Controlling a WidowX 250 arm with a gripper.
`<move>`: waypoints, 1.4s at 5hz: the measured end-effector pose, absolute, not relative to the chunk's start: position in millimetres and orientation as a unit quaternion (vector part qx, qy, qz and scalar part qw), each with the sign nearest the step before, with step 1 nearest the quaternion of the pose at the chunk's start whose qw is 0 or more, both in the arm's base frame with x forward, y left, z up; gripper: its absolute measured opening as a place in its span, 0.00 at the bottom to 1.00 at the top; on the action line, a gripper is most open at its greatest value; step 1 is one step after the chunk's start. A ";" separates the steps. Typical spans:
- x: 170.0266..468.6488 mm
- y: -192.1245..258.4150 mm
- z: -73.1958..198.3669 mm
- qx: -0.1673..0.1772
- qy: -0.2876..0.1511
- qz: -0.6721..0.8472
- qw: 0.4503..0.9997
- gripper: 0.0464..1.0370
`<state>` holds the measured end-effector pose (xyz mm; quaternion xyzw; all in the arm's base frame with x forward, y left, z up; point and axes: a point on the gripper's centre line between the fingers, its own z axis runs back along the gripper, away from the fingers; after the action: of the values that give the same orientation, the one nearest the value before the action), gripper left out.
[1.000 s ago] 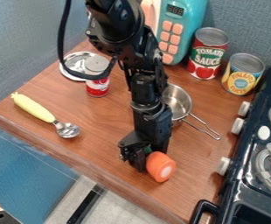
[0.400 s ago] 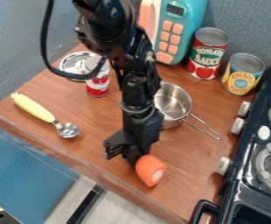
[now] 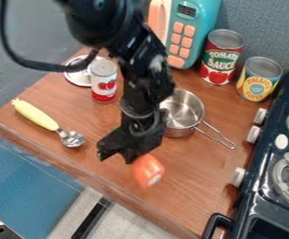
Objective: Push the orange object below the silver pot
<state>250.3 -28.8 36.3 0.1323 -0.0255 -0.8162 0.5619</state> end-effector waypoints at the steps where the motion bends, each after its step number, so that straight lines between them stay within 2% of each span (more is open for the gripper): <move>1: 245.3 -26.5 57.0 0.262 -0.001 -0.796 0.546 0.12; 2: 252.2 -15.3 63.4 0.337 0.026 -0.773 0.537 0.12; 3: 265.9 7.1 52.5 0.338 0.043 -0.760 0.554 0.12; 5: 300.3 28.8 23.0 0.316 0.062 -0.743 0.586 0.12; 7: 313.9 41.1 4.9 0.352 0.104 -0.732 0.574 0.12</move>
<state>313.9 41.1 4.9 0.3522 0.1038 -0.7318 0.5742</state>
